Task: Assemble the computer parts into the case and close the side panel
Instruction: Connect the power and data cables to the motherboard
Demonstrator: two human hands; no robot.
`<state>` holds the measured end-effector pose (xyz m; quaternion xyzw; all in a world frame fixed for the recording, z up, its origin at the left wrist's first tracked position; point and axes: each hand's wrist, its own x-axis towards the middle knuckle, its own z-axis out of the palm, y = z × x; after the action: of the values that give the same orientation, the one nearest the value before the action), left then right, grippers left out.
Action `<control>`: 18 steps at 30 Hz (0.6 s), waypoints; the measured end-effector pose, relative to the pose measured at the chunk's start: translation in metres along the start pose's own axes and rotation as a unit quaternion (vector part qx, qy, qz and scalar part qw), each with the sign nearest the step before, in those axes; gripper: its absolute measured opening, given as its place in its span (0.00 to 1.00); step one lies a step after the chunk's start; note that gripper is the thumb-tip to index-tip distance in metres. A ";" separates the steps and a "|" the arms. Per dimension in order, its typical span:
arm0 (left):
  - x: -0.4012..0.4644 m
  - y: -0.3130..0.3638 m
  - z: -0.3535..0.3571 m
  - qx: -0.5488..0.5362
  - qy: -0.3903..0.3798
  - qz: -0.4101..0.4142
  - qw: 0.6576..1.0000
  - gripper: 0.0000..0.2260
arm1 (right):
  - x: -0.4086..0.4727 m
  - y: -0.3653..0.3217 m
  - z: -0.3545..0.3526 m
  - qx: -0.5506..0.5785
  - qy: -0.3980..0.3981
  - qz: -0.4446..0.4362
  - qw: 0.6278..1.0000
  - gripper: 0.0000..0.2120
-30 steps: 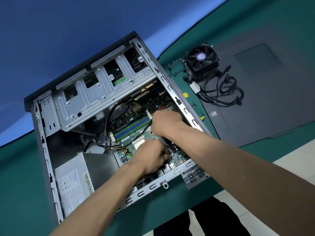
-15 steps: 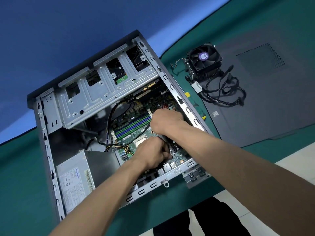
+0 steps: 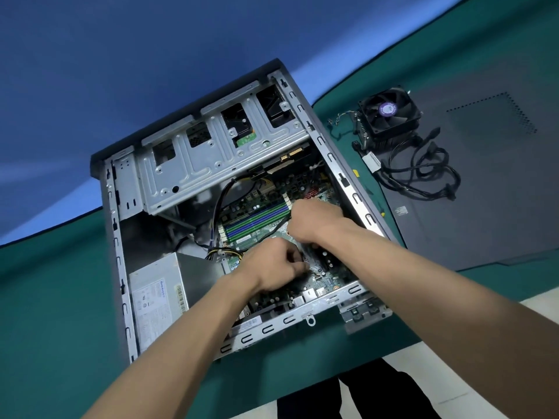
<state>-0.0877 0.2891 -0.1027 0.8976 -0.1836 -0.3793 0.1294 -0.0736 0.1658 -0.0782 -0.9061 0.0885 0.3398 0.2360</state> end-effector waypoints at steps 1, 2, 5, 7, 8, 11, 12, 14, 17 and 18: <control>-0.003 -0.003 -0.003 -0.008 0.001 -0.001 1.000 0.07 | 0.000 -0.001 0.000 -0.004 -0.005 -0.007 1.000 0.10; -0.005 -0.007 -0.005 -0.018 -0.002 -0.004 1.000 0.08 | 0.000 -0.001 0.001 -0.006 -0.010 -0.013 1.000 0.11; -0.014 -0.019 -0.010 -0.058 -0.006 -0.020 0.998 0.08 | 0.001 -0.003 0.004 -0.005 -0.034 -0.028 0.999 0.10; -0.018 -0.025 -0.012 -0.095 -0.008 -0.027 0.995 0.08 | 0.002 -0.004 0.006 -0.003 -0.060 -0.031 0.998 0.09; -0.020 -0.027 -0.013 -0.109 -0.017 -0.028 0.993 0.08 | 0.002 -0.004 0.008 0.002 -0.077 -0.032 0.997 0.10; -0.025 -0.030 -0.015 -0.142 -0.044 -0.025 0.989 0.06 | 0.004 -0.004 0.014 0.040 -0.140 -0.037 0.989 0.12; -0.026 -0.030 -0.015 -0.162 -0.043 -0.023 0.986 0.06 | 0.004 -0.005 0.015 0.045 -0.163 -0.037 0.985 0.11; -0.027 -0.030 -0.014 -0.211 -0.035 -0.022 0.977 0.05 | 0.005 -0.005 0.017 0.038 -0.209 -0.036 0.976 0.10; -0.027 -0.028 -0.011 -0.240 -0.038 -0.019 0.970 0.07 | 0.004 -0.004 0.019 0.034 -0.283 -0.033 0.958 0.09; -0.026 -0.029 -0.011 -0.236 -0.044 -0.019 0.971 0.07 | 0.004 -0.004 0.019 0.036 -0.298 -0.031 0.953 0.08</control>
<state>-0.0900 0.3278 -0.0893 0.8274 -0.0772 -0.4533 0.3223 -0.0805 0.1788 -0.0922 -0.7569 -0.0017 0.5837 0.2940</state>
